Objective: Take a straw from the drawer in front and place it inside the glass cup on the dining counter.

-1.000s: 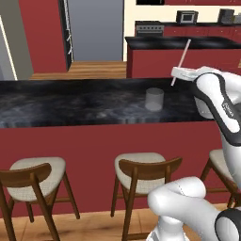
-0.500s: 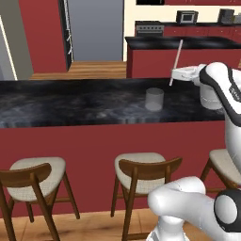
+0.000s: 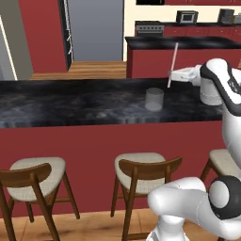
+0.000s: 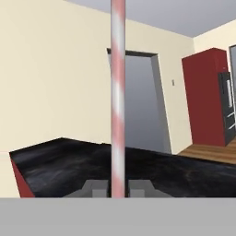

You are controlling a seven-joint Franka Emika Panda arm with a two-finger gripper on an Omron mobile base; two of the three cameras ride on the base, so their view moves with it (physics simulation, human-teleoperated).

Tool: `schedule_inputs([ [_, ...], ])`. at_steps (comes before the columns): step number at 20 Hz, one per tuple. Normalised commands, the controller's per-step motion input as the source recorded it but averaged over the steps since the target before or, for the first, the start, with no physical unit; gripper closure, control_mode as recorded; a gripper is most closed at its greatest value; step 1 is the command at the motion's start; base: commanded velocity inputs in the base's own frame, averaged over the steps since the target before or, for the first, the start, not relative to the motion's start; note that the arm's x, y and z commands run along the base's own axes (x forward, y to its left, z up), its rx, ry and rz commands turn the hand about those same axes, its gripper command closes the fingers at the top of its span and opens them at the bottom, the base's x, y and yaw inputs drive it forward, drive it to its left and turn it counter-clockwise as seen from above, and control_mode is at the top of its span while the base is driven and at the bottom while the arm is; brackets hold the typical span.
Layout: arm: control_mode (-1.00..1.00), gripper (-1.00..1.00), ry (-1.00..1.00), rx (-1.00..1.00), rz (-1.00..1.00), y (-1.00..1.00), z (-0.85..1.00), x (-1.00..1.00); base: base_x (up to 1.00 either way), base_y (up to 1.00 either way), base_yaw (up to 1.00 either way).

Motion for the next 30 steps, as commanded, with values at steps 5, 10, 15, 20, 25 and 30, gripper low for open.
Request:
schedule_inputs([
  [5,-1.0,1.0,0.07,-0.02,0.02,0.22,-0.21,0.13,0.0,0.0,0.0],
  [10,-1.0,1.0,0.04,-0.02,0.01,0.16,-0.17,0.16,0.0,0.0,0.0],
  [15,-1.0,1.0,0.0,0.0,0.0,0.03,-0.07,0.1,0.0,0.0,0.0],
  [20,-1.0,1.0,0.0,0.0,0.0,0.0,0.0,0.06,0.0,0.0,0.0],
  [25,-1.0,1.0,0.0,0.0,0.0,0.0,-0.12,0.2,0.0,0.0,0.0],
  [30,-1.0,1.0,0.0,0.0,0.0,0.0,-0.2,0.43,0.0,0.0,0.0],
])
